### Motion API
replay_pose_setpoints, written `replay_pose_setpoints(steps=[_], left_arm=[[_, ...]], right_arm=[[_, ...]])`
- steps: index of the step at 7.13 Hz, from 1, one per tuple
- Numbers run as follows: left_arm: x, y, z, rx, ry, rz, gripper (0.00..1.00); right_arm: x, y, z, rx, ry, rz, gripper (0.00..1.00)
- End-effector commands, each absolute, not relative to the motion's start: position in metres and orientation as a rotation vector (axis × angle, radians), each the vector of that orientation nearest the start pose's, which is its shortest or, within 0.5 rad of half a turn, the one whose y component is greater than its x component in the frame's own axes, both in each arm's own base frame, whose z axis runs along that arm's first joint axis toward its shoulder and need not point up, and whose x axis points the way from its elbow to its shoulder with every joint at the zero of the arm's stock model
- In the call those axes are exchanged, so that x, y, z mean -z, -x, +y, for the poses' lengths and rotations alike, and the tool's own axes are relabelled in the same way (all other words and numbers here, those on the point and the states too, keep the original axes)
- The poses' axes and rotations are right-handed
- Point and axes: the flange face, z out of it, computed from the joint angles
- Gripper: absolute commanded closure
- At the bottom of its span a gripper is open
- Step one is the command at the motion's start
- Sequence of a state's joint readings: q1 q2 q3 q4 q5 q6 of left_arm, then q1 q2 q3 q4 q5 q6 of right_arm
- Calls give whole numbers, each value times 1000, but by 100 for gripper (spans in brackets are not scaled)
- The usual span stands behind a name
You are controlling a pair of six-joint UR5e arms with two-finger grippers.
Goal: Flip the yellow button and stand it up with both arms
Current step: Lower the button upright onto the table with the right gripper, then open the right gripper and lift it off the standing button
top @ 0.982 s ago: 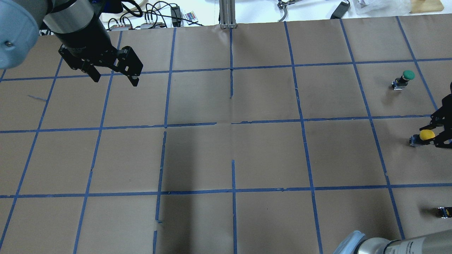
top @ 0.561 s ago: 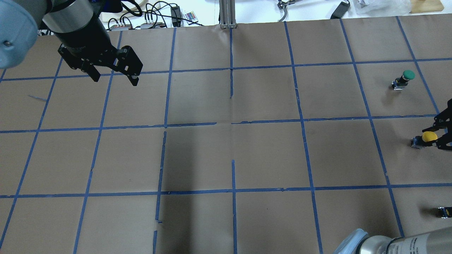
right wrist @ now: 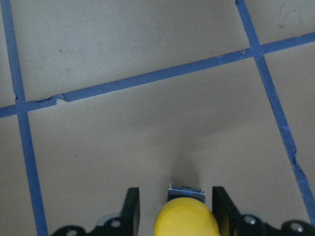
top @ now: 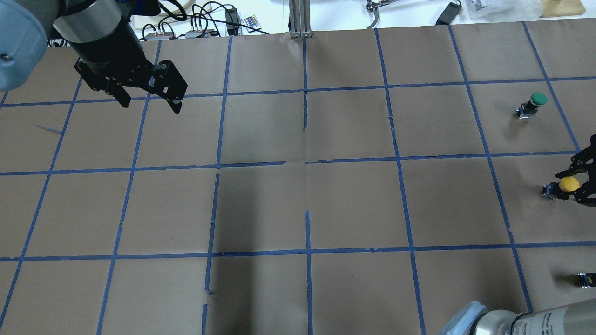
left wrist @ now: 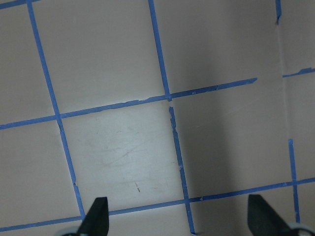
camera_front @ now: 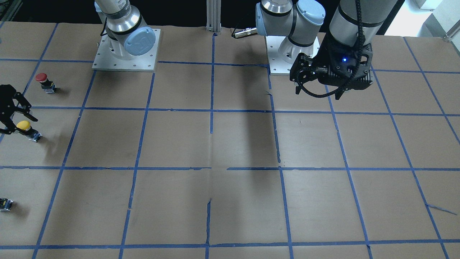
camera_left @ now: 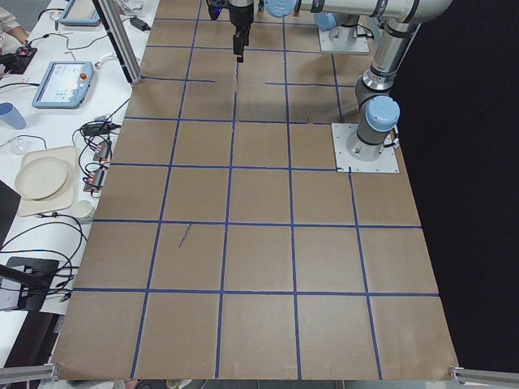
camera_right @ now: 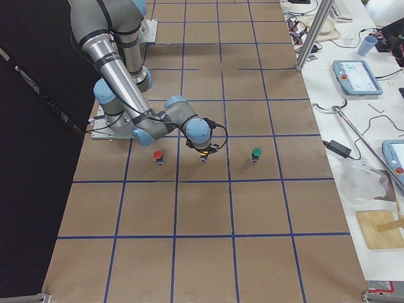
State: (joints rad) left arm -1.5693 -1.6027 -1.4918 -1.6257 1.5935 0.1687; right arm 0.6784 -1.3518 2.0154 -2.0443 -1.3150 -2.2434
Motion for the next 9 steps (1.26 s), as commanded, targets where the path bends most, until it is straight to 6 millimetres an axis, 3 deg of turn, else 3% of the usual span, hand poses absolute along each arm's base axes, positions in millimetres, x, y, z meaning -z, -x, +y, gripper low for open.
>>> replay_pose_setpoints(steps=[1, 4, 5, 6, 9], left_arm=[[-505, 130, -505, -15, -261, 3110, 0], [-507, 130, -503, -8, -261, 3108, 0], [-509, 130, -501, -3, -261, 3109, 0], [-510, 130, -501, 0, -261, 3109, 0], [-511, 130, -500, 0, -261, 3109, 0]], right_arm=[[-235, 274, -427, 391, 1806, 2331, 16], [-281, 279, -437, 392, 1636, 2509, 7], [-304, 266, -433, 357, 1519, 2594, 3], [-328, 248, -422, 279, 1328, 2683, 1], [-417, 131, -399, 108, 775, 2985, 0]])
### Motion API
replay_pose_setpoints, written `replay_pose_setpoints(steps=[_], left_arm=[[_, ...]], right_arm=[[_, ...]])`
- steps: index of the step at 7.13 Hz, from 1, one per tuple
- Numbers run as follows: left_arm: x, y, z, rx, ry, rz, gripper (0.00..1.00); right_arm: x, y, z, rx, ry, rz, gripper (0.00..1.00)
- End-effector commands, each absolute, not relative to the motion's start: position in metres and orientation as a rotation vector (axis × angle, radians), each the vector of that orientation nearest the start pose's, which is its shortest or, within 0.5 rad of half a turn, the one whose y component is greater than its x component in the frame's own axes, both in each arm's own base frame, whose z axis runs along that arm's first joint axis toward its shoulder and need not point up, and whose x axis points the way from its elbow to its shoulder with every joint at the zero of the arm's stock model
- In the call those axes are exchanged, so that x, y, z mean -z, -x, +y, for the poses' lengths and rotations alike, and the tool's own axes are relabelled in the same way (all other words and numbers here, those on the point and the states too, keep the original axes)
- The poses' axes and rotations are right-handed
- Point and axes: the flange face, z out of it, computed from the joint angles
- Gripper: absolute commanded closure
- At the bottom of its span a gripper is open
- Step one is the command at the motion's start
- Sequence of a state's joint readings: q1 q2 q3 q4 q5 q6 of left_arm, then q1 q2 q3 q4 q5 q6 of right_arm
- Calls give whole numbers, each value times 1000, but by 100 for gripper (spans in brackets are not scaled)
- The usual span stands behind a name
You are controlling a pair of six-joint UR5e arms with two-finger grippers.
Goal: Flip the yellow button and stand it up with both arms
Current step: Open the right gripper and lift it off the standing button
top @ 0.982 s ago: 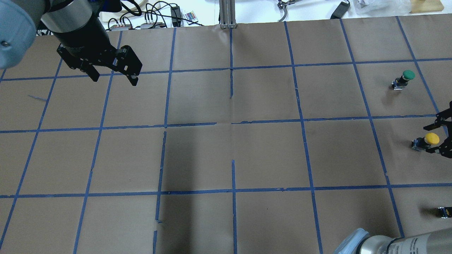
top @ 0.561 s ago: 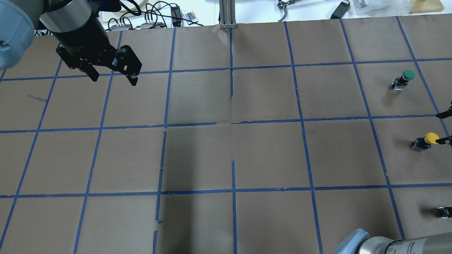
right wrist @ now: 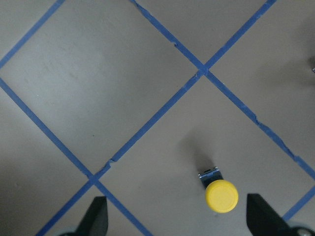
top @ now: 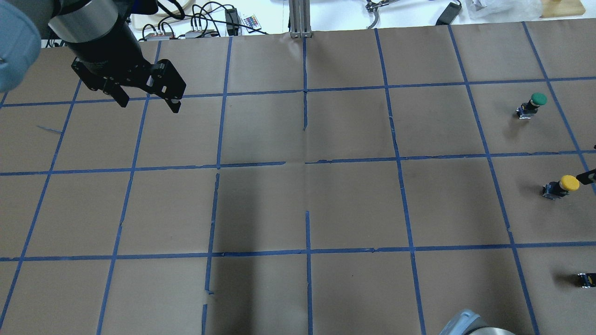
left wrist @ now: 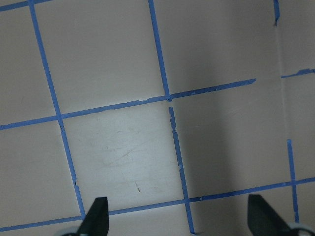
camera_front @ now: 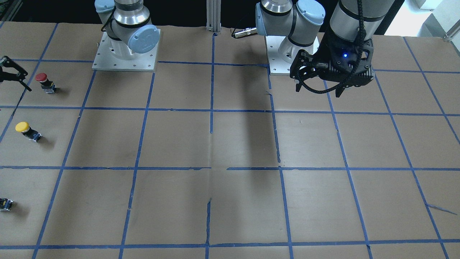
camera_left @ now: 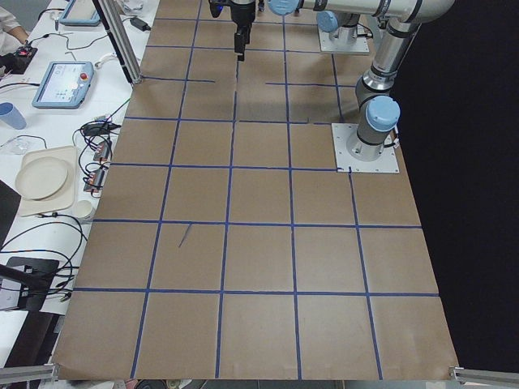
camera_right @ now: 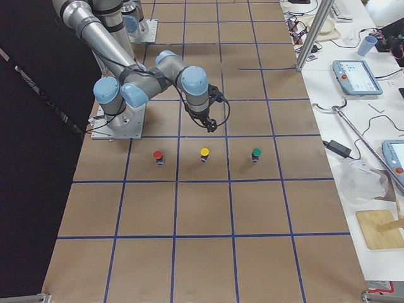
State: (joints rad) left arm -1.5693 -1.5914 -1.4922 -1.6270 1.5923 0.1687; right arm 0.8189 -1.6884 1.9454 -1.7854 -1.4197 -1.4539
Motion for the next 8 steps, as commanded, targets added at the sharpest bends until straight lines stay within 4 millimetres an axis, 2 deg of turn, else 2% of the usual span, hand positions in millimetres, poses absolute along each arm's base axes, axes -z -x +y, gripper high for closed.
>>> replay_pose_setpoints(steps=[1, 2, 3, 5, 7, 8], left_arm=[[-512, 130, -500, 2, -258, 3109, 0], [-512, 130, -500, 2, -258, 3109, 0], [-512, 130, -500, 2, -258, 3109, 0], [-513, 130, -499, 7, -258, 3109, 0], [-513, 131, -499, 7, -261, 3110, 0], [-513, 130, -499, 7, -258, 3109, 0]], right_arm=[[-432, 97, -388, 43, 491, 3064, 0], [-441, 74, -384, 41, 217, 3094, 0], [-452, 53, -389, 55, 52, 3108, 0], [-475, 13, -392, -30, -201, 3075, 0], [-490, -31, -395, 2, -232, 3074, 0], [-498, -44, -403, -6, -188, 3088, 0]])
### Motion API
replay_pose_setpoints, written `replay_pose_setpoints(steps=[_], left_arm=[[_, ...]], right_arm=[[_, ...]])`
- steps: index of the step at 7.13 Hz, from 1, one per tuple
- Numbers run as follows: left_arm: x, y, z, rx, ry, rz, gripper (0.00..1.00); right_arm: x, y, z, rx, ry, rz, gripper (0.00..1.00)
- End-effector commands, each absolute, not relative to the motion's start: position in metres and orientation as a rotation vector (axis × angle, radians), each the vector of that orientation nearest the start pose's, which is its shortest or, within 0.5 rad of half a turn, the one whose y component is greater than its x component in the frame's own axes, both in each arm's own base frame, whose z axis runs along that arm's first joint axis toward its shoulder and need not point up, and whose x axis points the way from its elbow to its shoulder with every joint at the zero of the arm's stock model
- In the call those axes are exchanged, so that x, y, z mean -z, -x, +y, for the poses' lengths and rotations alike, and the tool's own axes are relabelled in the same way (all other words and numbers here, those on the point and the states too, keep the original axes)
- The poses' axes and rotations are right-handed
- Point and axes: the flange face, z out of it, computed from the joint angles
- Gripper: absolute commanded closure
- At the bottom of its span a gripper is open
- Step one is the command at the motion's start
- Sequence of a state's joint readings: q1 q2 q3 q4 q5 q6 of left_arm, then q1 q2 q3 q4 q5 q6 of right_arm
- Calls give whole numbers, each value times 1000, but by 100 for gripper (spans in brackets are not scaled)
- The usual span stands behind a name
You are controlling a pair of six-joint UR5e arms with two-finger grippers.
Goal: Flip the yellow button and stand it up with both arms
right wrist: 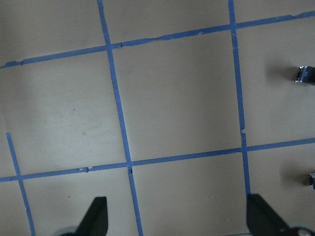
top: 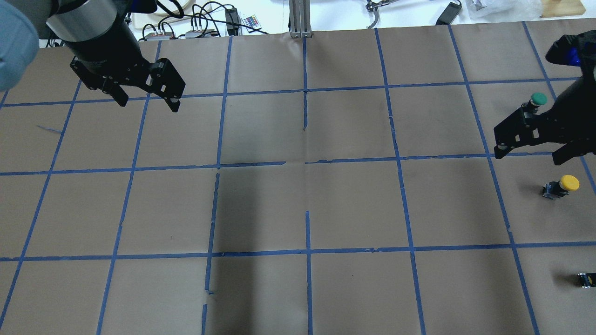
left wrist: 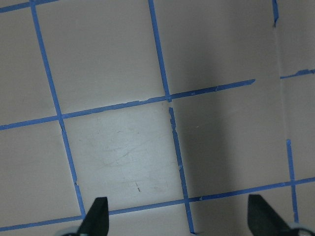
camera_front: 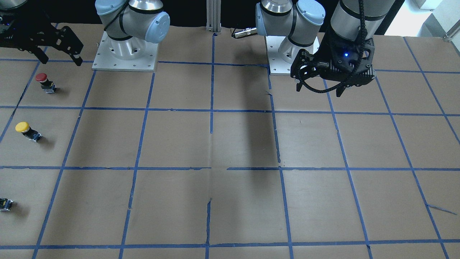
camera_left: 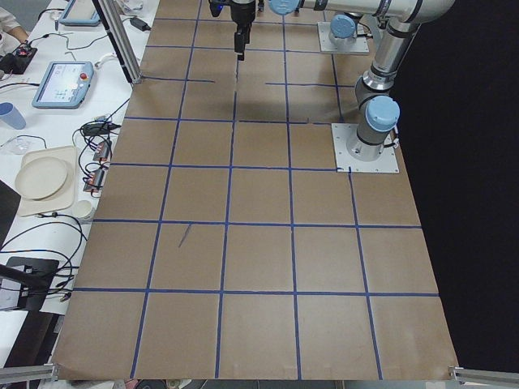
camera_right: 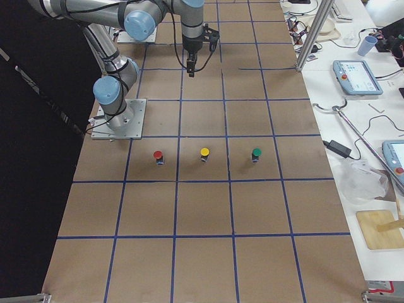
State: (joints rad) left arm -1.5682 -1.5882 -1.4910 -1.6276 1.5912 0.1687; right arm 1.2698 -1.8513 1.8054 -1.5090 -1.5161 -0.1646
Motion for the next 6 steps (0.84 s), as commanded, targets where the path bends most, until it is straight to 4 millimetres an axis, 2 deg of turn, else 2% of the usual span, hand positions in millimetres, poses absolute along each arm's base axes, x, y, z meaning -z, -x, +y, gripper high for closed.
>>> replay_pose_setpoints(steps=[1, 2, 3, 4, 5, 6], left_arm=[[-514, 130, -499, 9, -260, 3109, 0], [-515, 130, -499, 11, -258, 3109, 0], [-515, 130, -499, 11, -260, 3109, 0], [-515, 130, -499, 11, -260, 3109, 0], [-515, 130, -499, 11, -258, 3109, 0], [-515, 130, -499, 11, -258, 3109, 0]], right_arm=[[-511, -57, -411, -42, -202, 3086, 0], [-519, -76, -426, -61, -217, 3087, 0], [-522, -107, -439, -60, -228, 3130, 0], [-508, -147, -438, -104, -208, 3150, 0], [-503, -169, -434, -113, -138, 3158, 0], [-495, -169, -428, -161, -137, 3160, 0]])
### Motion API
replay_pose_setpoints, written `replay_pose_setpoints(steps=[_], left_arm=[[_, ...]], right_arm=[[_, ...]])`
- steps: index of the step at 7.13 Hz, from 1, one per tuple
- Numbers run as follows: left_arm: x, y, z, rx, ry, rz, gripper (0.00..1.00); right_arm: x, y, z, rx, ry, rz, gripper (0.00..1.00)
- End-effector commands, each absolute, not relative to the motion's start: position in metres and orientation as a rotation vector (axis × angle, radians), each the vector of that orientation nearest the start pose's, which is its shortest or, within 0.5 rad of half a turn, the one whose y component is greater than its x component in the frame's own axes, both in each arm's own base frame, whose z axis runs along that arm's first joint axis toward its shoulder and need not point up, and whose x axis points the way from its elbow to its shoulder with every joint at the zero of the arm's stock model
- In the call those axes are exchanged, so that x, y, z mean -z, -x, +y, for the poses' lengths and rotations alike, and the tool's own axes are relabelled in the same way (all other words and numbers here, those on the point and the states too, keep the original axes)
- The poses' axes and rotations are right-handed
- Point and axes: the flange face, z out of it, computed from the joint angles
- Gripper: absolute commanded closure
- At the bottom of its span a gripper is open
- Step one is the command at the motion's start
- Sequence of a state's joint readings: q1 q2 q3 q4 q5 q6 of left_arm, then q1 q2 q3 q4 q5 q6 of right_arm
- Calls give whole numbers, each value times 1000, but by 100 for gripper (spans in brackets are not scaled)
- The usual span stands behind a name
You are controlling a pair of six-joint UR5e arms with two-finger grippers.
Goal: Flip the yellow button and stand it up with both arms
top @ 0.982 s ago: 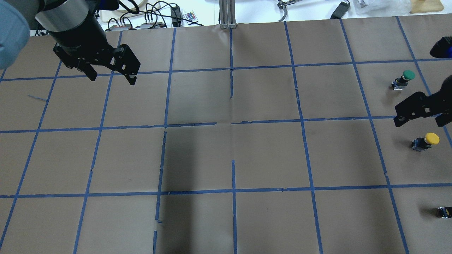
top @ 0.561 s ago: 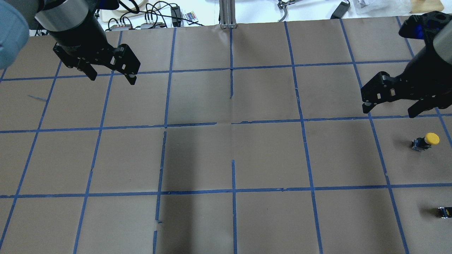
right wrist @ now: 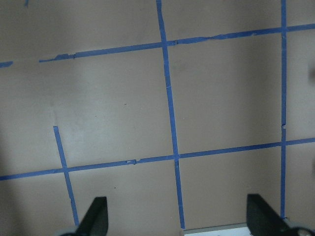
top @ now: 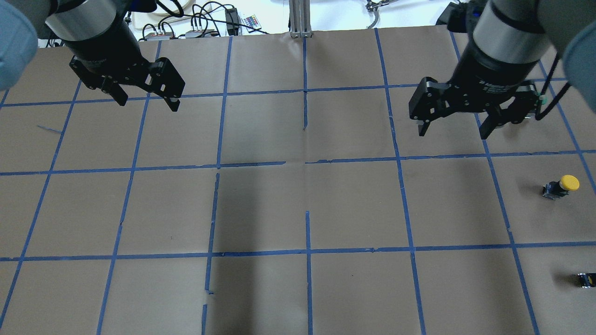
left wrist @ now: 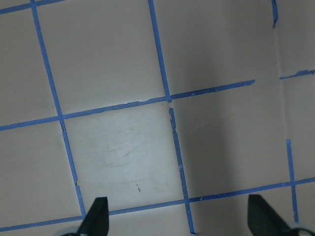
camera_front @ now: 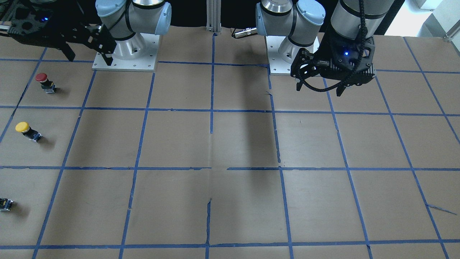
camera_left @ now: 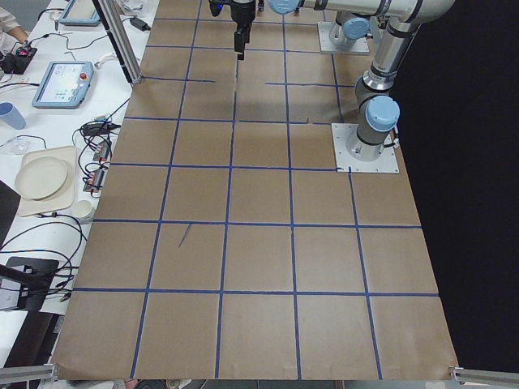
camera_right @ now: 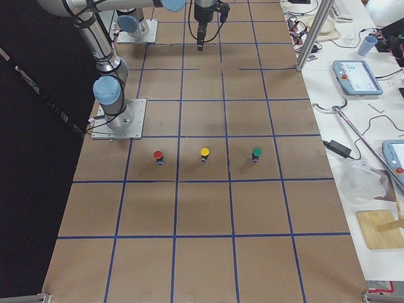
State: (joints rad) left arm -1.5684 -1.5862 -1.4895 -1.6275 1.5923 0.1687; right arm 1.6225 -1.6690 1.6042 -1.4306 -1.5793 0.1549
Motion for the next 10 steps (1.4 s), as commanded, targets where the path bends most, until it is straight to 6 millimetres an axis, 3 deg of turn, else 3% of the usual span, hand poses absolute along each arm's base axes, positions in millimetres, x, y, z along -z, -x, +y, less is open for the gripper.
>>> replay_pose_setpoints(steps=[1, 2, 4, 10], left_arm=[[-515, 130, -499, 11, -260, 3109, 0], [-515, 130, -499, 11, -260, 3109, 0], [-515, 130, -499, 11, -260, 3109, 0], [-513, 130, -499, 7, -260, 3109, 0]], right_arm=[[-479, -165, -422, -206, -146, 3163, 0], [-476, -158, -417, -191, -142, 3161, 0], [-475, -115, -427, -202, -319, 3139, 0], [-482, -113, -425, -159, -315, 3135, 0]])
